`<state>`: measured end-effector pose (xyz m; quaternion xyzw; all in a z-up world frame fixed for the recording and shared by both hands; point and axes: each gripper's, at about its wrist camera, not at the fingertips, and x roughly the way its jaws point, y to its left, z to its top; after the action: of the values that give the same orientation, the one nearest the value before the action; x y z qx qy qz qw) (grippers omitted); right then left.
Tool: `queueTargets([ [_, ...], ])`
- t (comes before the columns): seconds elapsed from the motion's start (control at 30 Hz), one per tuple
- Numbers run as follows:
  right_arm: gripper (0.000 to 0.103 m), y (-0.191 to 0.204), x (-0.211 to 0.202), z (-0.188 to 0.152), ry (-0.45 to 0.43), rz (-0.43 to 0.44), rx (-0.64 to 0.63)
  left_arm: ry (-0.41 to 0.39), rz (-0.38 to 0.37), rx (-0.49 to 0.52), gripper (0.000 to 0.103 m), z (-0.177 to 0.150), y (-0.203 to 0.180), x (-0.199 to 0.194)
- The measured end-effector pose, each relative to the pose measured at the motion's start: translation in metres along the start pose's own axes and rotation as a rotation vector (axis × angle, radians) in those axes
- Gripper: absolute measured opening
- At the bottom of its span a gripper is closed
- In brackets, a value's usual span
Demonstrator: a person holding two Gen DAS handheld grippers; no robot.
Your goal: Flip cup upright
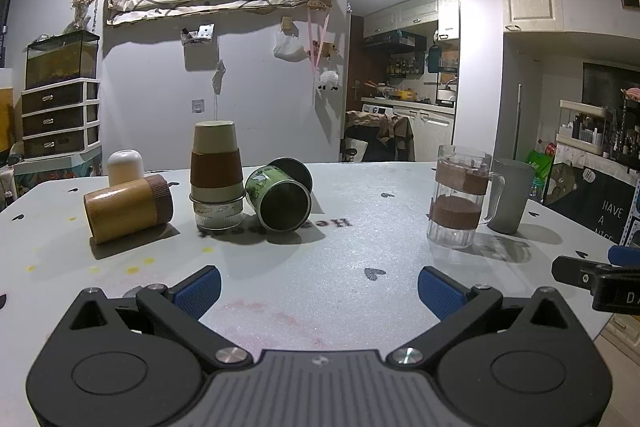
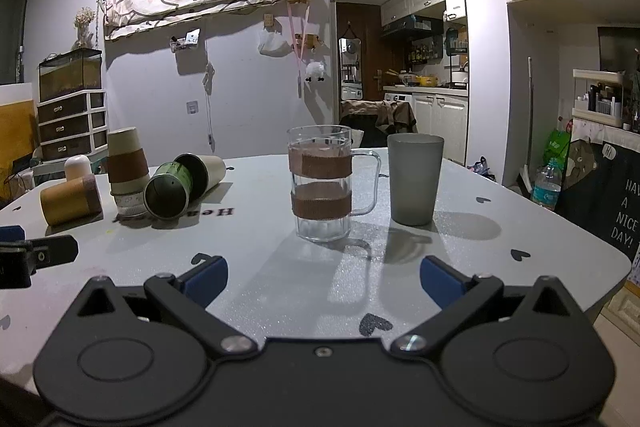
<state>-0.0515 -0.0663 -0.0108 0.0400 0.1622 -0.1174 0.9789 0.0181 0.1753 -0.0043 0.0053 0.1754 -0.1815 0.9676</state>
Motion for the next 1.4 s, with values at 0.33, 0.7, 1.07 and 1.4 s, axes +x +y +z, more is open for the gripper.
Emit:
queueTargets([
  [0.33,0.103,0.001,0.0008,-0.0011,0.003,-0.001,-0.003,0.0,-0.001,0.0,0.103,-0.0002,0.0,0.0002],
  [0.7,0.103,0.001,0.0013,-0.0015,0.004,-0.002,-0.004,0.001,0.0,0.002,0.103,-0.0003,-0.0003,-0.0001],
  [1.07,0.103,-0.0004,0.0025,-0.0027,0.001,-0.002,-0.006,0.001,0.0,0.002,0.103,-0.0002,-0.0009,0.0003],
  [1.4,0.103,-0.0009,0.0026,-0.003,0.001,-0.002,-0.007,0.001,0.0,0.003,0.103,-0.0001,-0.0014,0.0003],
])
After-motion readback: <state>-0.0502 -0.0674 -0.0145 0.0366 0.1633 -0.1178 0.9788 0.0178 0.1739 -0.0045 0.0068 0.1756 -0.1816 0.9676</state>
